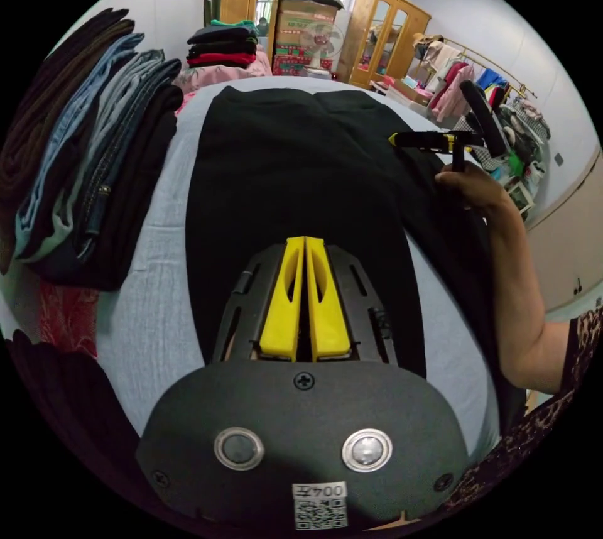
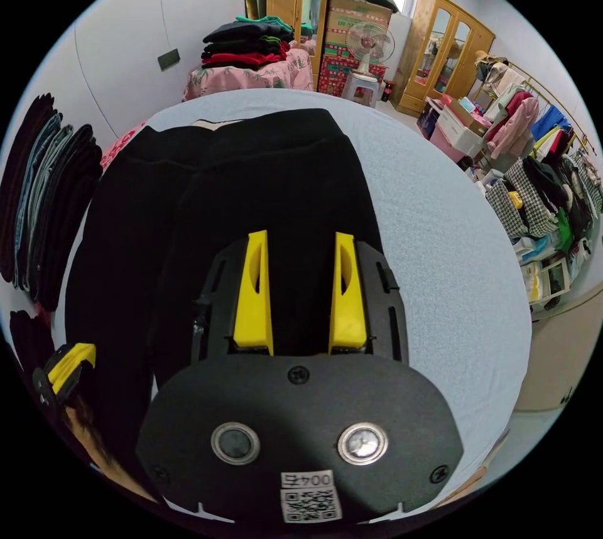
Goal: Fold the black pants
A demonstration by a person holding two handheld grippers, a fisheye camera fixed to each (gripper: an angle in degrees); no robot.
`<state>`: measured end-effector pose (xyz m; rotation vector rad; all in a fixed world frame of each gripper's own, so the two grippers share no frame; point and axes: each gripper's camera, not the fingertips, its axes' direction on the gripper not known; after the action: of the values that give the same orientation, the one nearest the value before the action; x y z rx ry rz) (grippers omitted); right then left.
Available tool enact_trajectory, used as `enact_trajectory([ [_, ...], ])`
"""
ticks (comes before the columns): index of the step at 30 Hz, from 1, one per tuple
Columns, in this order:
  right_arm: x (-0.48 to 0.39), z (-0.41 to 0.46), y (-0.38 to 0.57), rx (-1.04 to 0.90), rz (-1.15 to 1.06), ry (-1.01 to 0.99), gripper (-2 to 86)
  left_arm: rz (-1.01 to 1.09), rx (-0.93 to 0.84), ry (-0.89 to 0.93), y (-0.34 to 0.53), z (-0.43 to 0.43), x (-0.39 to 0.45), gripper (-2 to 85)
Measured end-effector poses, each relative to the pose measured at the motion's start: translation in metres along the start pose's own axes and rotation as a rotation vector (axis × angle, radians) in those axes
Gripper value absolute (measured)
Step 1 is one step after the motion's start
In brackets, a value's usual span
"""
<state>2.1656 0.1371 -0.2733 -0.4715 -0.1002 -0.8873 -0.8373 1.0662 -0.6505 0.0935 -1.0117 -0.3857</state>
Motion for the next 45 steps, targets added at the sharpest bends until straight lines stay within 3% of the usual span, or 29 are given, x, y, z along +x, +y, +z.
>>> enact_trajectory([
  [6, -0.004, -0.001, -0.039, 0.006, -0.008, 0.028, 15.0, 0.084, -0.007, -0.160, -0.017, 0.036, 0.030, 0.2],
  [13, 0.010, -0.004, -0.090, 0.001, 0.043, 0.005, 14.7, 0.023, -0.006, -0.019, -0.038, 0.071, -0.011, 0.1],
  [25, 0.023, -0.007, -0.195, -0.037, -0.015, 0.036, 12.8, 0.010, -0.009, 0.010, -0.079, 0.130, -0.041, 0.1],
  [28, 0.050, -0.025, -0.203, -0.095, -0.029, -0.100, 10.0, 0.029, -0.008, -0.028, -0.091, 0.144, -0.040, 0.1],
  [32, 0.093, -0.089, -0.153, -0.109, -0.106, -0.304, 8.1, 0.120, -0.007, -0.202, -0.108, 0.166, -0.015, 0.2],
  [37, 0.136, -0.188, -0.027, -0.141, -0.146, -0.262, 6.0, 0.177, -0.014, -0.324, -0.131, 0.194, -0.010, 0.1],
  [42, 0.172, -0.252, 0.085, -0.245, -0.087, -0.223, 5.3, 0.127, -0.037, -0.220, -0.161, 0.207, -0.059, 0.1],
  [45, 0.190, -0.266, 0.122, -0.313, -0.034, -0.260, 6.1, 0.128, -0.123, -0.060, -0.169, 0.182, -0.089, 0.1],
])
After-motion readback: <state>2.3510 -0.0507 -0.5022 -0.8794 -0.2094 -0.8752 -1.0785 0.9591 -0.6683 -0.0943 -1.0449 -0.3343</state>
